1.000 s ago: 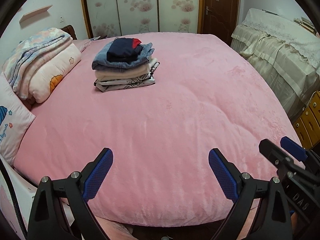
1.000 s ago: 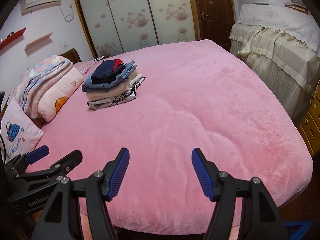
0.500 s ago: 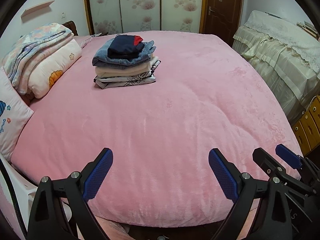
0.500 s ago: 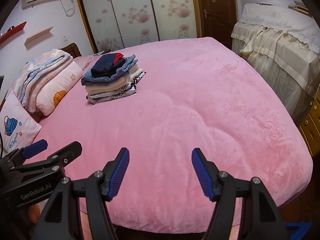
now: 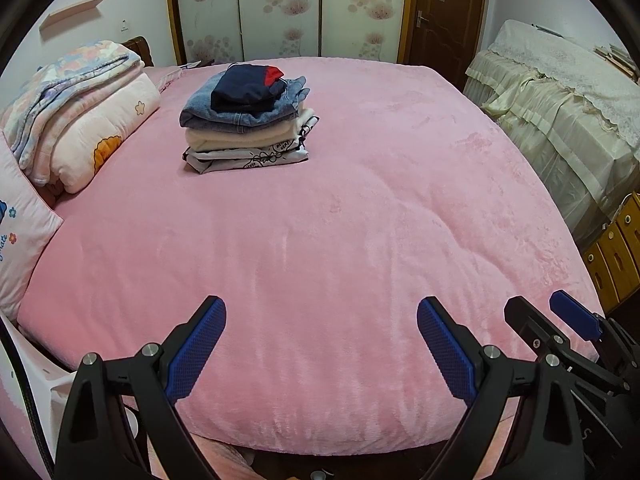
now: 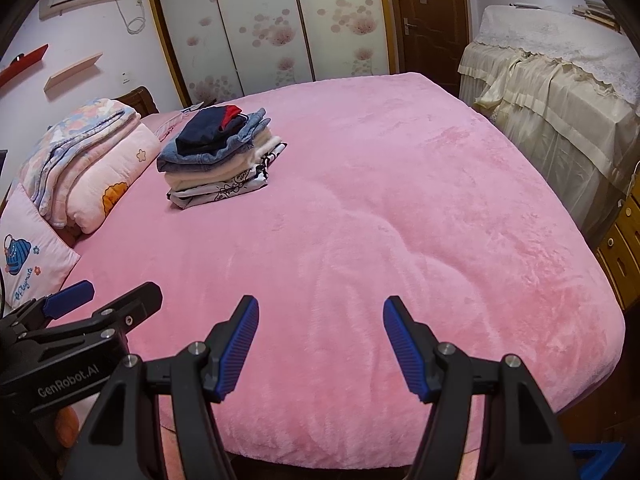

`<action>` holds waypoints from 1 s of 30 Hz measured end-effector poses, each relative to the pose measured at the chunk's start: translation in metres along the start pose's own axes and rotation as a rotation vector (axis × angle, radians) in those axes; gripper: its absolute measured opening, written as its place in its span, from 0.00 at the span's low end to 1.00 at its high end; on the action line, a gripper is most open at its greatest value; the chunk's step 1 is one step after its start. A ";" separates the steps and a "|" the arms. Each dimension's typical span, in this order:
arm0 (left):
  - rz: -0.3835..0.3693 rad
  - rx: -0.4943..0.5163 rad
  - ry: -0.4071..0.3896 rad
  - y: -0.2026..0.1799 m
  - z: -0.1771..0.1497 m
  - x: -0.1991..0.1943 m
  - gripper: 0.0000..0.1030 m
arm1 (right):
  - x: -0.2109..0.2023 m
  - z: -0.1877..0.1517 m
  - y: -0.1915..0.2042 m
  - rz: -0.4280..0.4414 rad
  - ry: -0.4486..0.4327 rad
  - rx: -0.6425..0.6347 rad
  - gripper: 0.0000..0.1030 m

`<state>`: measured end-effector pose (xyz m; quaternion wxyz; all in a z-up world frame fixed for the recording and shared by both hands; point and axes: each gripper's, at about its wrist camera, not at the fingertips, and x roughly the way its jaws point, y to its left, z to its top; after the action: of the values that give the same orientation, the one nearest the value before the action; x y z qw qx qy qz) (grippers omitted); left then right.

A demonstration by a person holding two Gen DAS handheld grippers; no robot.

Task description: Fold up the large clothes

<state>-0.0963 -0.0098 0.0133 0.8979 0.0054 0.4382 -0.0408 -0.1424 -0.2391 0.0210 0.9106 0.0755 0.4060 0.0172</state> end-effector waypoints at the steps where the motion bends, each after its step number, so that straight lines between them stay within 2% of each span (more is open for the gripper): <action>1: -0.001 0.000 0.002 -0.001 0.000 0.001 0.93 | 0.001 0.000 0.000 0.000 0.003 0.002 0.63; 30: -0.006 -0.006 0.016 -0.003 0.004 0.008 0.93 | 0.007 -0.001 -0.003 0.003 0.012 0.013 0.63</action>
<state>-0.0885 -0.0131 0.0090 0.8943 0.0018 0.4454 -0.0421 -0.1384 -0.2416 0.0152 0.9076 0.0817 0.4114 0.0164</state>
